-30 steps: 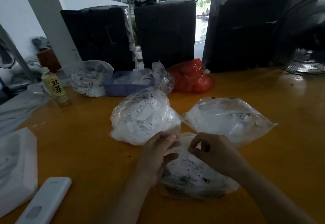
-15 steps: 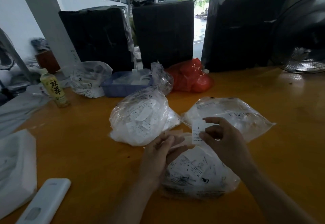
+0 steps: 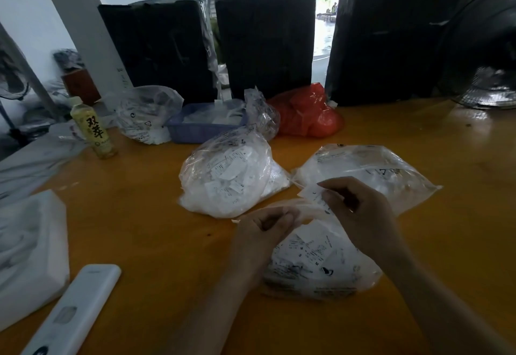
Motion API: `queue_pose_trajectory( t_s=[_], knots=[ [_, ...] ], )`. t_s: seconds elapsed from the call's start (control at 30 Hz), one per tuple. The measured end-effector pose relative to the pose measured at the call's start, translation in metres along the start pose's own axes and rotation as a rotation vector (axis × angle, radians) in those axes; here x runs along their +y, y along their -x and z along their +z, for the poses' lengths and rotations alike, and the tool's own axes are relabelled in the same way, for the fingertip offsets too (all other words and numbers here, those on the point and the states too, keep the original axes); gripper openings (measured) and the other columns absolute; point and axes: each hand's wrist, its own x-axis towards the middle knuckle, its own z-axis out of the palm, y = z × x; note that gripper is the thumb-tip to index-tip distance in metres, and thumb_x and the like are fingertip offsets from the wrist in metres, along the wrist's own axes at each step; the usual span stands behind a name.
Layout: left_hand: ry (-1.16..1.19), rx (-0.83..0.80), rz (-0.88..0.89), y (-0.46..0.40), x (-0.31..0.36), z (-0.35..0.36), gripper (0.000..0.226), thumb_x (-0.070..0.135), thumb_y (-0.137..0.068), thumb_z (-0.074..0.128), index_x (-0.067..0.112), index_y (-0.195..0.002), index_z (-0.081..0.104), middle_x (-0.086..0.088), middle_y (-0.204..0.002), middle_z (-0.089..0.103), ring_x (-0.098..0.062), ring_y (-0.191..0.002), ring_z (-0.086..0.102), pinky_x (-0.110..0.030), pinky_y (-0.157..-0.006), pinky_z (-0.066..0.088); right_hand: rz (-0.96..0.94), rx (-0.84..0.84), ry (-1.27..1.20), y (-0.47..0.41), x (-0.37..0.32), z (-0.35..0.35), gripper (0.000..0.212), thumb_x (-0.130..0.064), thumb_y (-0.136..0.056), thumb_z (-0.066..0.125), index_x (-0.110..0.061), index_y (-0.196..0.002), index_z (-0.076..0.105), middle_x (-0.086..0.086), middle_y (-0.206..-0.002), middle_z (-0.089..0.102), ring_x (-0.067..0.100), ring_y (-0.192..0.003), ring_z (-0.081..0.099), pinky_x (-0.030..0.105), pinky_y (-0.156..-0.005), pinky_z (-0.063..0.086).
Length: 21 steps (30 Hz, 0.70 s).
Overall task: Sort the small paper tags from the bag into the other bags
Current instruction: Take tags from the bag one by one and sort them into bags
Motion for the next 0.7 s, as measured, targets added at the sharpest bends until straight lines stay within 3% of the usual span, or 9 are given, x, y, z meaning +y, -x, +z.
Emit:
queue_pose_trajectory(
  t_s=[0.17,0.27,0.43,0.6,0.7],
  knots=[
    [-0.201,0.033,0.057,0.0034,-0.0009,0.0004,0.049,0.061,-0.068,0.088,0.03,-0.105,0.082,0.0,-0.111,0.08,-0.019,-0.111,0.074,-0.042,-0.097,0.058,-0.134,-0.008,0.129,-0.0002,-0.0026,0.0005,0.017,-0.01,-0.095,0.068,-0.02,-0.107,0.075,-0.02,-0.091,0.067,0.007,-0.079,0.062,0.016,-0.064,0.049],
    [-0.296,0.027,0.039,0.0037,-0.001,0.0019,0.034,0.045,-0.082,0.086,0.024,-0.109,0.082,0.002,-0.11,0.08,-0.016,-0.109,0.075,-0.042,-0.098,0.059,-0.216,-0.025,0.19,-0.0005,-0.0034,-0.0001,0.017,-0.006,-0.094,0.069,-0.015,-0.107,0.076,-0.01,-0.093,0.068,0.003,-0.076,0.06,0.017,-0.064,0.048],
    [-0.388,0.049,0.048,0.0029,-0.0018,0.0034,0.031,0.036,-0.087,0.084,0.014,-0.109,0.08,-0.002,-0.094,0.079,-0.002,-0.091,0.074,-0.022,-0.082,0.06,-0.283,-0.101,0.282,0.0,-0.002,-0.0019,0.017,-0.013,-0.096,0.065,-0.016,-0.11,0.075,-0.009,-0.095,0.066,-0.001,-0.077,0.058,0.011,-0.067,0.045],
    [-0.355,0.055,0.058,0.0015,-0.0043,0.0,0.018,0.024,-0.088,0.083,0.017,-0.105,0.082,0.004,-0.102,0.081,-0.012,-0.099,0.076,-0.027,-0.085,0.061,-0.335,-0.151,0.362,-0.0014,0.0014,-0.0045,0.022,-0.014,-0.098,0.062,-0.017,-0.116,0.075,-0.003,-0.1,0.067,0.008,-0.076,0.06,0.028,-0.065,0.055],
    [-0.251,0.036,0.023,0.0022,-0.0045,0.0009,0.022,0.021,-0.088,0.081,0.011,-0.107,0.08,-0.003,-0.1,0.081,-0.019,-0.094,0.078,-0.027,-0.078,0.063,-0.338,-0.185,0.385,-0.0019,0.0026,-0.0053,0.025,-0.018,-0.099,0.06,-0.02,-0.117,0.076,-0.003,-0.097,0.065,0.008,-0.079,0.058,0.026,-0.067,0.053]
  ],
)
